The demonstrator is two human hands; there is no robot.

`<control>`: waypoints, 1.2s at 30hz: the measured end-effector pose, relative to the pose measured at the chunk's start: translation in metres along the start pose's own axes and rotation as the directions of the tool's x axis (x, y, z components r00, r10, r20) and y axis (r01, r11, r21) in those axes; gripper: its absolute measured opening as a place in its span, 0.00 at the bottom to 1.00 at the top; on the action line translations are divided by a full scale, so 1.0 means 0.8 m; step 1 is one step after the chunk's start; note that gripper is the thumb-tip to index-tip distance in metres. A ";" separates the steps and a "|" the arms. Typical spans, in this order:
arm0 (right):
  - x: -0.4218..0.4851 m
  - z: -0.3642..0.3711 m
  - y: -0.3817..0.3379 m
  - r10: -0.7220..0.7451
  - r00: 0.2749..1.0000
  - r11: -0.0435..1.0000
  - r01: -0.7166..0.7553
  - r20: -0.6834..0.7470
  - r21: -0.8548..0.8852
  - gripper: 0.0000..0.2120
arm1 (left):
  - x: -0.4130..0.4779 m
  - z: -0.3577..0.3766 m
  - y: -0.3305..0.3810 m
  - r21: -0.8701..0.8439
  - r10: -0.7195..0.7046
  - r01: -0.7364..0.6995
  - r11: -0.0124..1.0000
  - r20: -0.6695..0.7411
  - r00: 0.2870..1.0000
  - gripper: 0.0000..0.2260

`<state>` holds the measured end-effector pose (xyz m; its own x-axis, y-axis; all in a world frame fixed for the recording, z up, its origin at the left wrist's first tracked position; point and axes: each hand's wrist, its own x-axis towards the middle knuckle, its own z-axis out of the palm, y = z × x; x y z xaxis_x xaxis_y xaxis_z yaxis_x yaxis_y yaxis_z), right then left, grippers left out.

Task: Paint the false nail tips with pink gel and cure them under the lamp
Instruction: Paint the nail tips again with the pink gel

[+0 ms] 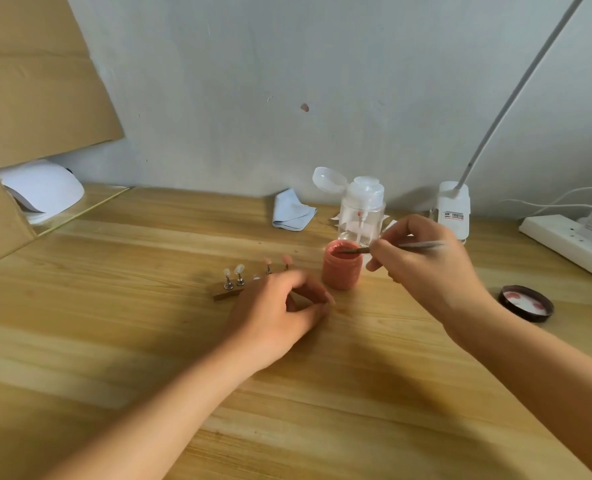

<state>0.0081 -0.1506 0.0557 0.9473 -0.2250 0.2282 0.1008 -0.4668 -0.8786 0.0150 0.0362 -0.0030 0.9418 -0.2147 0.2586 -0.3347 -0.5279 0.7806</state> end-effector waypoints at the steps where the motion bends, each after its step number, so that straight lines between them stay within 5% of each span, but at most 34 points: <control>1: 0.004 0.002 -0.001 0.017 1.000 1.000 -0.017 0.003 -0.024 0.04 | 0.000 0.000 0.000 0.003 -0.003 0.003 1.000 0.003 1.000 0.07; 10: 0.011 0.005 -0.006 0.050 0.999 0.997 -0.050 0.000 -0.060 0.05 | 0.000 -0.002 0.000 0.013 0.006 -0.007 1.000 0.029 1.000 0.05; 13: -0.016 -0.001 0.001 -0.032 0.998 0.972 0.045 -0.058 0.230 0.04 | 0.001 -0.003 0.000 0.038 0.016 -0.017 0.999 0.026 1.000 0.06; 16: -0.055 0.000 0.021 -0.076 0.996 0.906 0.045 0.056 0.421 0.05 | 0.002 -0.002 0.000 0.048 0.035 -0.036 0.998 0.023 0.999 0.07; 36: -0.070 0.006 0.041 -0.123 0.979 0.958 0.075 0.161 0.277 0.04 | 0.002 -0.001 -0.002 0.119 0.073 -0.073 0.990 -0.001 0.997 0.06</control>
<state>-0.0402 -0.1493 0.0117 0.9641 -0.0252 0.2644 0.2520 -0.2276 -0.9406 0.0167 0.0370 -0.0033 0.9147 -0.2517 0.3161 -0.4037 -0.6047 0.6866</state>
